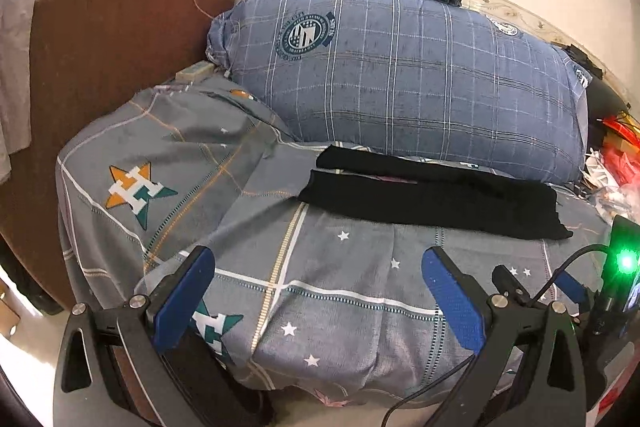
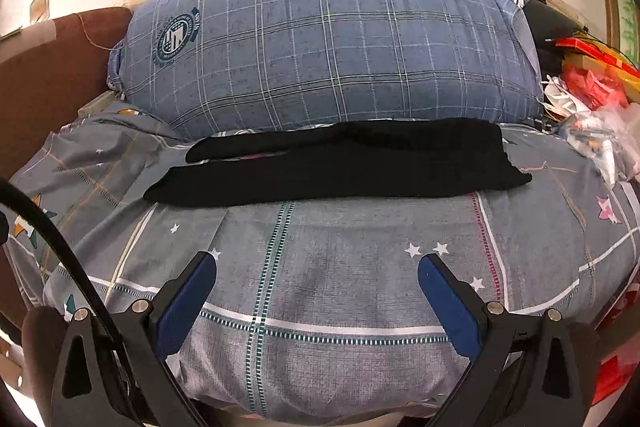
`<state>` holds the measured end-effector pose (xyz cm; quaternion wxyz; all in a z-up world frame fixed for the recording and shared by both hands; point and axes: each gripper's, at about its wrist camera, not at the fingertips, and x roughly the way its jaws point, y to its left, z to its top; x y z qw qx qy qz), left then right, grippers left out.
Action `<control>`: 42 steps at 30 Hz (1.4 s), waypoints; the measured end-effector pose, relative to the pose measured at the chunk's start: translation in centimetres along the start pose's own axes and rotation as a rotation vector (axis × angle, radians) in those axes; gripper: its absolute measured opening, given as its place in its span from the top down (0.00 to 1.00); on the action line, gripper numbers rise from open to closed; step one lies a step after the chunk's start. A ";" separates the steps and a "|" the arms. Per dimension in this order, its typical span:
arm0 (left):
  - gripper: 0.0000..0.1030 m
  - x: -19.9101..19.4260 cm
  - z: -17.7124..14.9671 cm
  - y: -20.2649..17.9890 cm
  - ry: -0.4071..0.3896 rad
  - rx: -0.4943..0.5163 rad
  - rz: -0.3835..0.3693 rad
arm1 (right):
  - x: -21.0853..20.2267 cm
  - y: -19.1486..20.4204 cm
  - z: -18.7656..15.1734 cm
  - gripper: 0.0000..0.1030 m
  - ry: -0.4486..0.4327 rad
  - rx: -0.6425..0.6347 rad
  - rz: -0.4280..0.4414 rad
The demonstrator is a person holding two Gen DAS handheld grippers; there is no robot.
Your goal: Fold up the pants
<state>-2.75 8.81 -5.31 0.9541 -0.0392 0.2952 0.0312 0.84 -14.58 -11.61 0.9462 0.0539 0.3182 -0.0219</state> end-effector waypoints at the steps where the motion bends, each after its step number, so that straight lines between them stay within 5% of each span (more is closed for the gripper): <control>1: 0.00 0.0 0.0 -0.1 -0.005 0.005 0.004 | 0.0 0.1 -0.1 0.00 -0.001 -0.004 0.002; 42: 0.00 4.5 -0.5 -0.7 0.162 0.064 -0.022 | 3.6 -0.4 -1.3 0.00 0.142 -0.001 0.058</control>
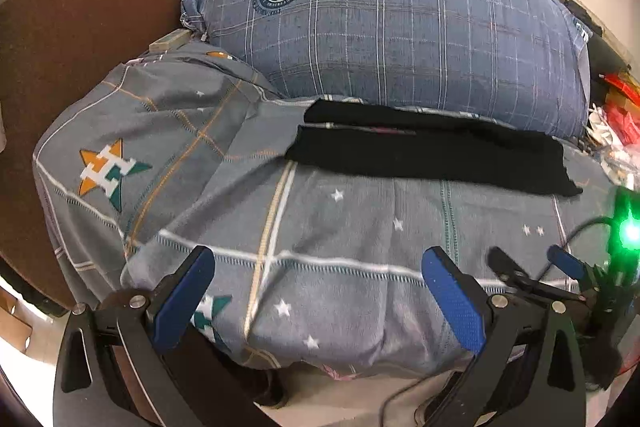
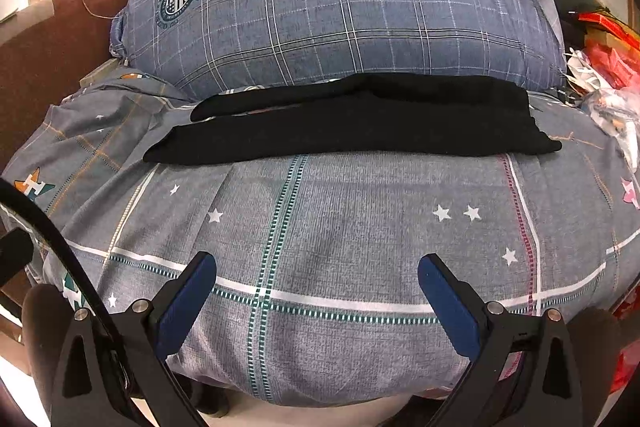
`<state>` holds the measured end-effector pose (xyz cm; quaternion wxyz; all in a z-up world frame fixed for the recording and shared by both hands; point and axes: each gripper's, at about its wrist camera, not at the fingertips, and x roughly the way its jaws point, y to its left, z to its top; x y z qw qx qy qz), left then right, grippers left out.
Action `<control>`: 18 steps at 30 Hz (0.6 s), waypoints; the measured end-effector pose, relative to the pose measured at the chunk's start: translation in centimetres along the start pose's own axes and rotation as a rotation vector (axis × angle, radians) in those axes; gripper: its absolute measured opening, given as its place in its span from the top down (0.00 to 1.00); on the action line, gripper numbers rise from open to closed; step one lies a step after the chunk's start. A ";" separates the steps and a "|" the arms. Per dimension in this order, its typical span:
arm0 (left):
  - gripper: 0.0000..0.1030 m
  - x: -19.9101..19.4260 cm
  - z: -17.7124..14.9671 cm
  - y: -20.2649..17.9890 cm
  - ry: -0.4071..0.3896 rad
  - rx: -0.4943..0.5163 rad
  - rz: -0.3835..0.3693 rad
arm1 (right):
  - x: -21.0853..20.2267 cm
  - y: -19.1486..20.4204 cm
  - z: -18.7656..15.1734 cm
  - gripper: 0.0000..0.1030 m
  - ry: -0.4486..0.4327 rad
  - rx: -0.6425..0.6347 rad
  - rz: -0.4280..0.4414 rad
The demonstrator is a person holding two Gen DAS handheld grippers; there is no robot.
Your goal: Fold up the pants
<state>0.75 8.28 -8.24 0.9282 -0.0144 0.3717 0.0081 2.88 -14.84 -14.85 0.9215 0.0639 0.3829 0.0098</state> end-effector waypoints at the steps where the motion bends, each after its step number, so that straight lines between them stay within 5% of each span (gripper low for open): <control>1: 0.00 0.2 1.0 0.7 -0.014 -0.010 0.000 | -0.1 -0.5 0.4 0.01 -0.003 0.007 0.004; 6: 0.00 4.1 4.8 2.8 -0.004 -0.006 -0.014 | -0.2 -6.9 3.1 0.01 -0.025 0.112 -0.034; 12: 0.04 14.0 7.5 4.2 0.170 -0.012 -0.082 | 1.1 -17.7 5.7 0.16 0.029 0.278 -0.089; 18: 0.05 22.3 8.6 5.5 0.318 -0.123 -0.159 | 2.7 -28.3 6.9 0.16 0.065 0.560 -0.080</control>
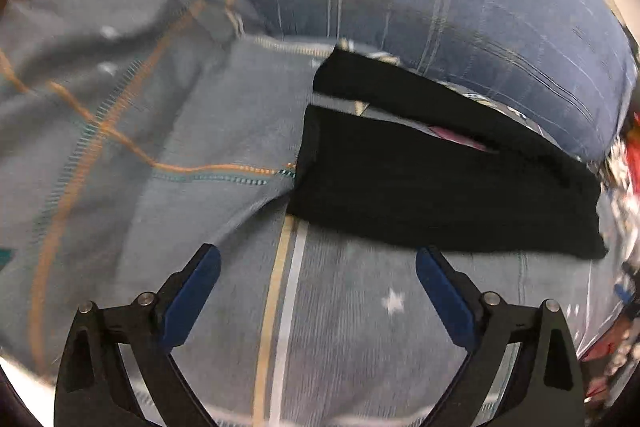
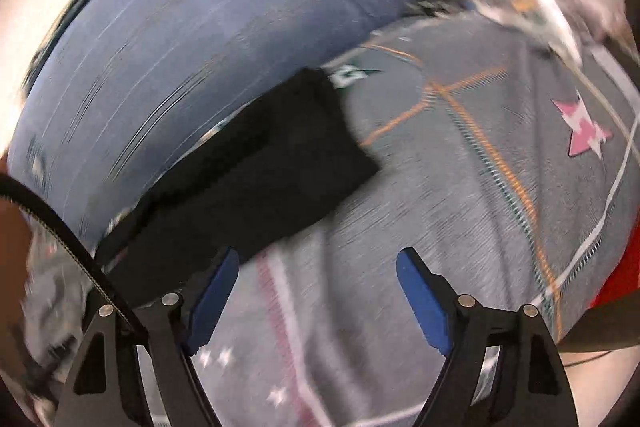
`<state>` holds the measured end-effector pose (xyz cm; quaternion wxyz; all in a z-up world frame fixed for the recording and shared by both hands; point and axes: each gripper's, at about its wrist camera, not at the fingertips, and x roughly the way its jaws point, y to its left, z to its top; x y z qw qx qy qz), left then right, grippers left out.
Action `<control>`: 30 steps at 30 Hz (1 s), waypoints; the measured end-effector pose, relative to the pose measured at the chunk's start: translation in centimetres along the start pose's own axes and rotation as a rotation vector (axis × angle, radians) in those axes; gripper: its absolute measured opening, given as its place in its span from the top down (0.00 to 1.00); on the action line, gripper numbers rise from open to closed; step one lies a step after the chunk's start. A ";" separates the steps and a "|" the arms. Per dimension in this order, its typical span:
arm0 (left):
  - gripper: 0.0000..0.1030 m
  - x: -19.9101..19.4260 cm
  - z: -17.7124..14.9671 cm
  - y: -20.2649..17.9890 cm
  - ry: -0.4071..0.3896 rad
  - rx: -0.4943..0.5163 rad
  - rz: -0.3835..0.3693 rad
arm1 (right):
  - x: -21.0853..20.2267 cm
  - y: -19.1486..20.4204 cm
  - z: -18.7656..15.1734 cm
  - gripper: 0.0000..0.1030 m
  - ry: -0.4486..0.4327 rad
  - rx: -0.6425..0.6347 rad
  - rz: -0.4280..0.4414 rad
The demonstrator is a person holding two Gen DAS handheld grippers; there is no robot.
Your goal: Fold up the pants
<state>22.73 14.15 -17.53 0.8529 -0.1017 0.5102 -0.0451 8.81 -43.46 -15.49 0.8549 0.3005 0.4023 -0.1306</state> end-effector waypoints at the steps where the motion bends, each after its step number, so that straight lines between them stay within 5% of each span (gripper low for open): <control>1: 0.05 1.0 0.5 0.1 0.012 -0.015 -0.013 | 0.5 -0.6 0.6 0.16 0.004 0.018 -0.002; 7: 0.05 4.8 2.0 -2.2 0.078 0.030 -0.036 | 5.3 -0.9 3.0 0.16 0.062 0.046 -0.056; 8: 0.08 5.0 2.1 -2.8 0.069 0.056 -0.001 | 5.7 0.0 3.3 0.16 0.036 0.017 -0.096; 10: 0.29 5.3 2.7 -4.4 0.056 0.120 0.054 | 6.6 1.5 3.8 0.19 0.039 -0.019 -0.108; 11: 0.60 5.1 3.0 -4.6 0.055 0.125 0.039 | 7.0 2.1 4.0 0.31 0.042 -0.024 -0.111; 12: 0.80 4.8 3.4 -4.9 0.069 0.117 0.010 | 7.4 2.8 4.2 0.45 0.048 -0.031 -0.110; 13: 0.84 4.4 3.8 -5.0 0.085 0.099 0.001 | 7.8 3.0 4.5 0.72 0.057 -0.037 -0.103; 14: 0.87 4.1 4.1 -5.0 0.093 0.082 -0.016 | 7.8 3.4 4.6 0.86 0.061 -0.037 -0.099; 22: 0.87 -0.8 4.3 -4.2 0.092 -0.058 -0.149 | 2.3 3.0 5.6 0.89 -0.005 0.017 0.054; 30: 0.87 -4.1 1.3 -5.1 0.087 -0.077 -0.188 | -1.4 -0.6 3.5 0.94 -0.016 0.074 0.112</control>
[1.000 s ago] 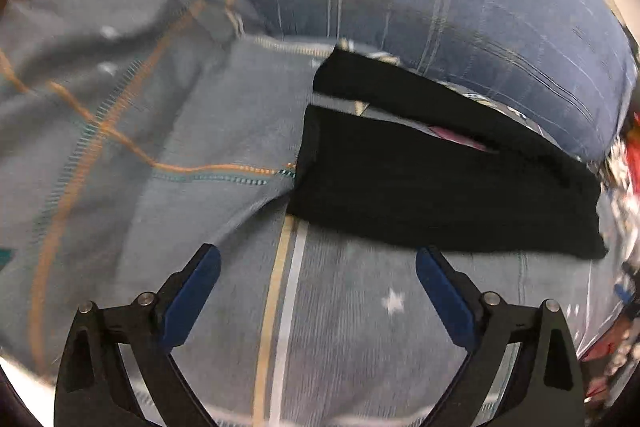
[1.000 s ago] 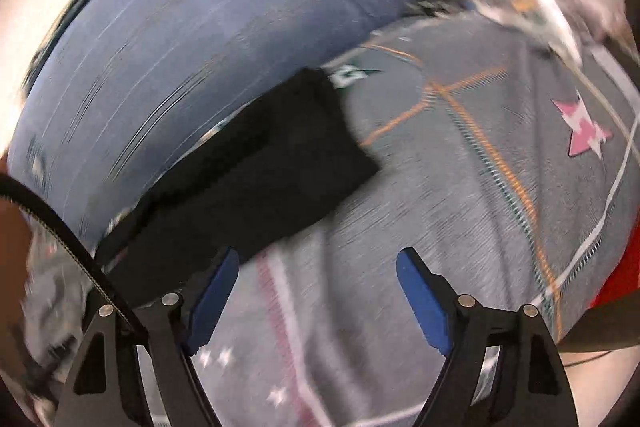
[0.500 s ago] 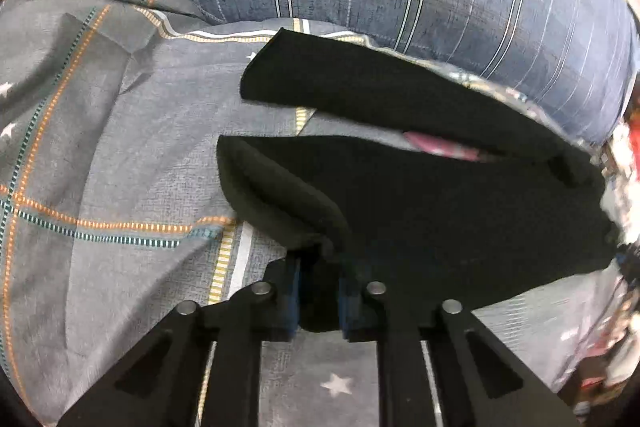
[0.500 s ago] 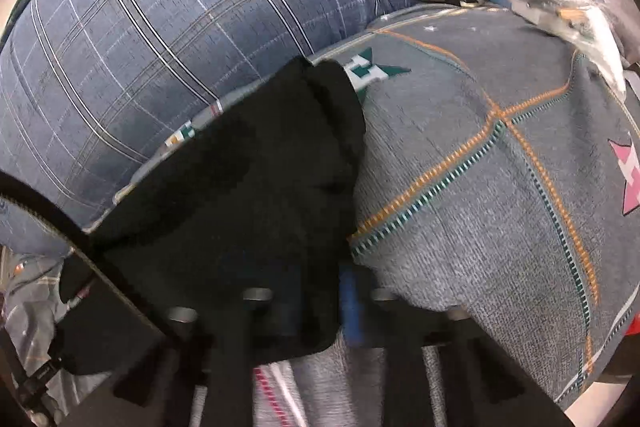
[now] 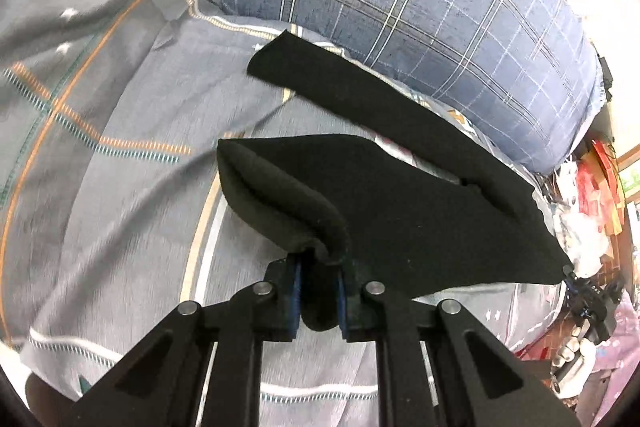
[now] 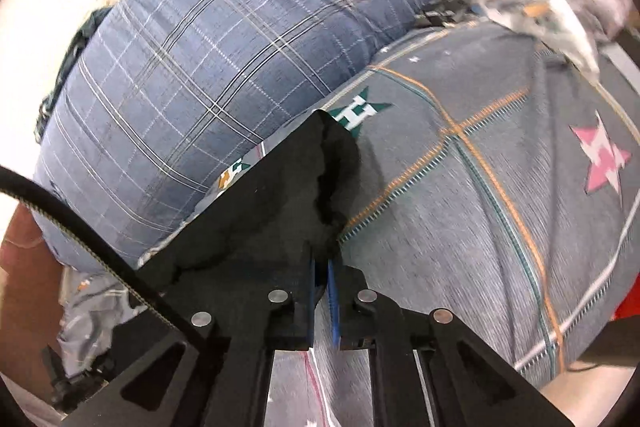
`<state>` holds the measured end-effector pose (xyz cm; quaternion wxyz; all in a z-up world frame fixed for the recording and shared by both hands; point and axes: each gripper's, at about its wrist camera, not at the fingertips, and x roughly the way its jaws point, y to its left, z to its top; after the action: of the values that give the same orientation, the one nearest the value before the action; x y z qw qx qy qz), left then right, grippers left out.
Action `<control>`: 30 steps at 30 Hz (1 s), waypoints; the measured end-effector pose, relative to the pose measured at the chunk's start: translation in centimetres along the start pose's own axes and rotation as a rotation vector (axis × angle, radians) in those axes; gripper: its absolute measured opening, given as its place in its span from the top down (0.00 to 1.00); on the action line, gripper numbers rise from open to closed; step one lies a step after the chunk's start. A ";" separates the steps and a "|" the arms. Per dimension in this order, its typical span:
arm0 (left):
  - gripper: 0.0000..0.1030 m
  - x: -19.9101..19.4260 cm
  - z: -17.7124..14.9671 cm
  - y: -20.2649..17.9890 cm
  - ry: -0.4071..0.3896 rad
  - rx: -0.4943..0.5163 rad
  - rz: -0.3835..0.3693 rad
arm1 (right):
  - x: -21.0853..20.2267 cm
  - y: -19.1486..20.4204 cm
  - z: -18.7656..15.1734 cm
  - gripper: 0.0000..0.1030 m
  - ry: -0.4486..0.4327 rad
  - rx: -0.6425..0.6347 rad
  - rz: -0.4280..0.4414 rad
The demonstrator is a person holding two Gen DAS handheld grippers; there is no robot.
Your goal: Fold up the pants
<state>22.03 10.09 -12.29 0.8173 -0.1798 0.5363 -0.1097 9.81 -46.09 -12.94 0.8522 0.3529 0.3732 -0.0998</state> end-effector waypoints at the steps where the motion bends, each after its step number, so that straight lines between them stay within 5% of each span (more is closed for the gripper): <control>1: 0.86 0.4 -0.6 0.4 0.010 -0.004 0.015 | -0.1 -0.6 -0.2 0.94 0.001 0.007 -0.001; 6: 0.83 3.3 -2.4 3.2 0.072 -0.034 0.164 | 1.5 -3.3 -2.0 0.92 0.051 0.038 -0.069; 10: 0.81 0.7 -2.5 5.3 0.022 -0.064 0.135 | 1.1 -5.3 -2.3 0.87 0.036 0.105 -0.133; 13: 0.76 -2.2 -2.4 5.7 -0.062 -0.033 0.205 | -0.5 -5.1 -2.3 0.81 -0.013 0.064 -0.166; 18: 0.65 -2.1 -2.1 4.0 -0.080 0.013 0.134 | -0.2 -1.7 -3.7 0.71 0.002 0.000 -0.019; 22: 0.53 2.0 -2.4 2.6 -0.022 0.045 0.118 | 3.4 0.4 -5.0 0.66 0.087 -0.007 0.115; 24: 0.54 3.5 -2.8 3.4 -0.002 0.040 0.139 | 5.5 -0.1 -5.1 0.60 0.122 0.019 0.089; 26: 0.54 2.6 -2.8 3.1 0.000 0.082 0.127 | 6.7 -1.4 -5.0 0.65 0.148 0.040 0.011; 30: 0.54 -0.9 -1.8 3.3 -0.006 0.124 0.022 | 5.5 -1.6 -3.8 0.64 0.150 -0.004 0.013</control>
<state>19.99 13.06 -13.55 0.8296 -0.1234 0.5280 -0.1331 10.81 -44.20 -19.43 0.8232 0.3601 0.4340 -0.0666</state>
